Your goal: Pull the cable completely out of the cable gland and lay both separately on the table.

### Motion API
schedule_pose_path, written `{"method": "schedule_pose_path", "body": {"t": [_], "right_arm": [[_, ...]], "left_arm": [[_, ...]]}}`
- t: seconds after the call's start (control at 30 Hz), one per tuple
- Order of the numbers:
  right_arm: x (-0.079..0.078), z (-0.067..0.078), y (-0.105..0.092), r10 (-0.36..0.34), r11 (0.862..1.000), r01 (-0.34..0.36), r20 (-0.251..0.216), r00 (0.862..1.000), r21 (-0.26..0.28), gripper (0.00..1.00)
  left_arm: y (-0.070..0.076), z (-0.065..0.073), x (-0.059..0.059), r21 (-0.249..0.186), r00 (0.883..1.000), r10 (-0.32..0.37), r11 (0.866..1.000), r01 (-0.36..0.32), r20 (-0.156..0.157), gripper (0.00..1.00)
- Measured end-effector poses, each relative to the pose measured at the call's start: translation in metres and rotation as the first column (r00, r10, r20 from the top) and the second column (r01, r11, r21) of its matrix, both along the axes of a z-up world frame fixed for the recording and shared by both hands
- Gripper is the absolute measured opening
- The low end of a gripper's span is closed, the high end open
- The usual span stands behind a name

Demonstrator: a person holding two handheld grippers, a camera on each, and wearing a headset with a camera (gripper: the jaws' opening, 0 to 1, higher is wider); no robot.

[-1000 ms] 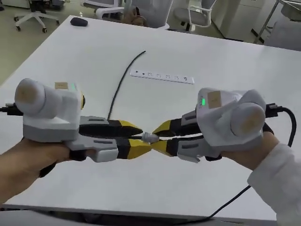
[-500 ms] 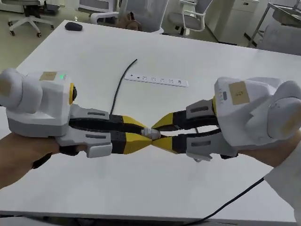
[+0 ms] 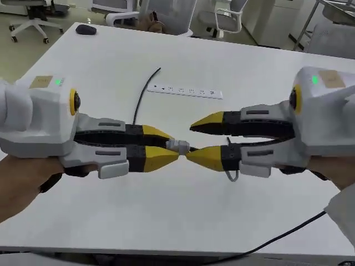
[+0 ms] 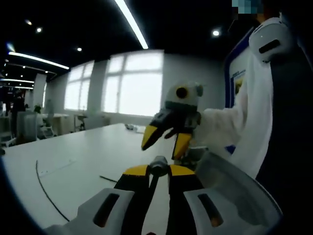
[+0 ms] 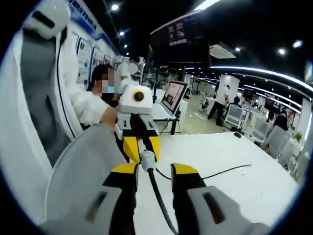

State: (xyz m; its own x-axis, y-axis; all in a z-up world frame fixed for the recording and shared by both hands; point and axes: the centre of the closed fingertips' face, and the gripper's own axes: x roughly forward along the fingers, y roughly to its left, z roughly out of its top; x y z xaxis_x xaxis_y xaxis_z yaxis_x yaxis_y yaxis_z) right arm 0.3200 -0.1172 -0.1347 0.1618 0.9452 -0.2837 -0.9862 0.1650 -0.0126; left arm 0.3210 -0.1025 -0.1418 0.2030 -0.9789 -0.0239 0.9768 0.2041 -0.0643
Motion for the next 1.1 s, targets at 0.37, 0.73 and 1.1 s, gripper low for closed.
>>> {"method": "schedule_pose_path", "body": {"t": [0.37,0.73,1.1], "right_arm": [[-0.007,0.004,0.007,0.079,0.988,-0.048,-0.213,0.974,0.147,0.23],[-0.013,0.007,0.011,0.118,0.976,-0.066,-0.251,0.961,0.209,0.13],[-0.012,0.005,0.011,0.127,0.976,-0.067,-0.291,0.948,0.209,0.13]], "left_arm": [[-0.003,0.012,-0.008,-0.018,0.995,-0.034,0.999,0.036,0.095,0.15],[-0.006,0.015,-0.005,-0.008,0.994,-0.025,1.0,0.026,0.108,0.15],[-0.008,0.015,-0.006,0.027,0.988,-0.037,0.999,0.033,0.153,0.15]]}}
